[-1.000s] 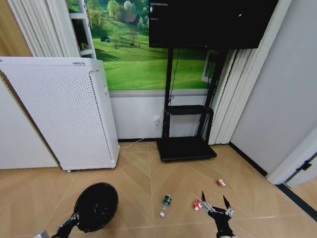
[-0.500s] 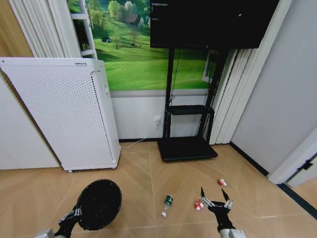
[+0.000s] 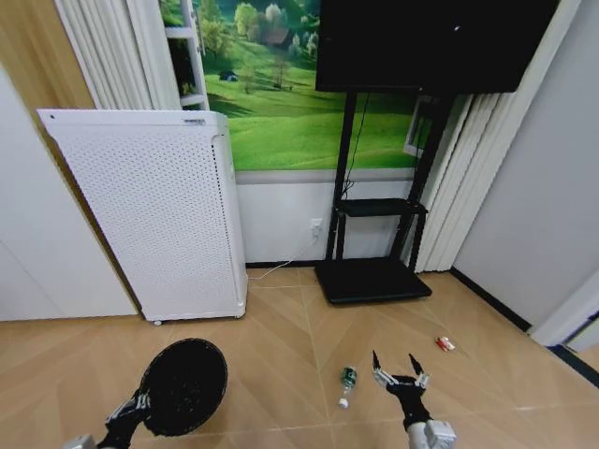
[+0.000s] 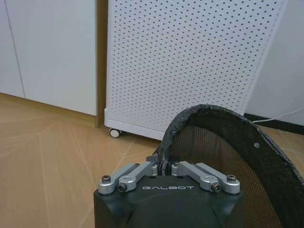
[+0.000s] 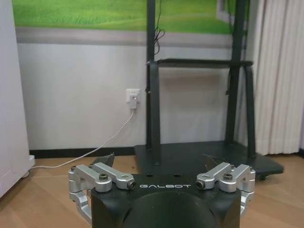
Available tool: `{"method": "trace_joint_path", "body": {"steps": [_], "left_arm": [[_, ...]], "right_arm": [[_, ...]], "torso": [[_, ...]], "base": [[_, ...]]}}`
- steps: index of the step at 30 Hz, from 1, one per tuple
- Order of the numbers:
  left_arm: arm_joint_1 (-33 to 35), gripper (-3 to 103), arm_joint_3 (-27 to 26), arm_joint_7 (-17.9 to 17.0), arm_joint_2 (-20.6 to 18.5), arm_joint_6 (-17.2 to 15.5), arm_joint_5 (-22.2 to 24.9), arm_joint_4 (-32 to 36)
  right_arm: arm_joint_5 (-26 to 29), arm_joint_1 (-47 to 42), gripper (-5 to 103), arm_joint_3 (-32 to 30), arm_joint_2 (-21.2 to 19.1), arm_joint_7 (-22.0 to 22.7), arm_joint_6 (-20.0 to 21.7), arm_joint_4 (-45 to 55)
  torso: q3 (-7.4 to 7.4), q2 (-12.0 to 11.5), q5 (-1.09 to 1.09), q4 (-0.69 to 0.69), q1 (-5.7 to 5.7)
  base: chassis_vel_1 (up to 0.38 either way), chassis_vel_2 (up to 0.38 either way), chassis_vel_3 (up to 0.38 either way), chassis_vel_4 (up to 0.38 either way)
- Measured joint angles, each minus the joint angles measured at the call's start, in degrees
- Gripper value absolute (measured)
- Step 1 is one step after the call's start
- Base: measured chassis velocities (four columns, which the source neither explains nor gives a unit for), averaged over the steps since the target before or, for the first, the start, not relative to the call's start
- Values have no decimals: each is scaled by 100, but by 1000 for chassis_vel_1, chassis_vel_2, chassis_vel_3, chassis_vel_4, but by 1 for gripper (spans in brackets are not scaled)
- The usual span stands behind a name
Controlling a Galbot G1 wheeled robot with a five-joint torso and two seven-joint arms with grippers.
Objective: Pick up the trash bin and place the garbage on the floor into it.
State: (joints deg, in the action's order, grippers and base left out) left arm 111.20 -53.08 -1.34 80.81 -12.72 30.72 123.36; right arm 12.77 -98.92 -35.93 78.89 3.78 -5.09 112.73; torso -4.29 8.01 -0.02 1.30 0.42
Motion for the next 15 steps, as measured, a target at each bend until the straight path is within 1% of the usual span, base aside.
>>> {"method": "trace_joint_path", "body": {"steps": [1,2,3,4,5,7,8,10,11,14,15], "left_arm": [[0,7,0,0,0,0,0,0],[42,7,19,3,21,29,-29,23],[57,7,29,-7,51,39,-51,50],[60,7,45,-45,72,41,-69,83],[60,7,45,-45,72,41,-69,83],[83,7,85,-147,82,41,-75,230],[83,7,85,-147,82,41,-75,230],[115,7,110,-175,78,34,-103,342],[115,7,110,-175,78,34,-103,342],[177,7,124,-206,159,17,-145,459],[177,7,124,-206,159,17,-145,459]], "right_arm": [[0,0,100,0,0,0,0,0],[185,185,100,87,-126,38,167,-167],[405,382,100,207,-250,138,309,-341],[616,575,100,338,-365,247,455,-525],[616,575,100,338,-365,247,455,-525],[929,974,100,634,-554,417,703,-982],[929,974,100,634,-554,417,703,-982],[971,1284,100,879,-619,495,802,-1522],[971,1284,100,879,-619,495,802,-1522],[988,1592,100,1135,-502,632,1102,-2443],[988,1592,100,1135,-502,632,1102,-2443]], "torso": [[0,0,0,0,0],[-1,-1,1,0,0],[-1,-1,5,-3,0],[-1,-1,4,-2,0],[-1,-1,4,-2,0],[-1,-1,5,0,1],[-1,-1,5,0,1],[-2,-1,3,1,1],[-2,-1,3,1,1],[-1,-1,4,0,0],[-1,-1,4,0,0]], "base": [[73,-47,-63,-33],[73,-18,32,-33],[9,-18,91,13],[-69,47,91,31],[-69,47,91,31],[-81,-37,67,35],[-81,-50,39,39],[-45,-25,24,9],[0,0,0,0],[0,0,0,0],[0,0,0,0]]}}
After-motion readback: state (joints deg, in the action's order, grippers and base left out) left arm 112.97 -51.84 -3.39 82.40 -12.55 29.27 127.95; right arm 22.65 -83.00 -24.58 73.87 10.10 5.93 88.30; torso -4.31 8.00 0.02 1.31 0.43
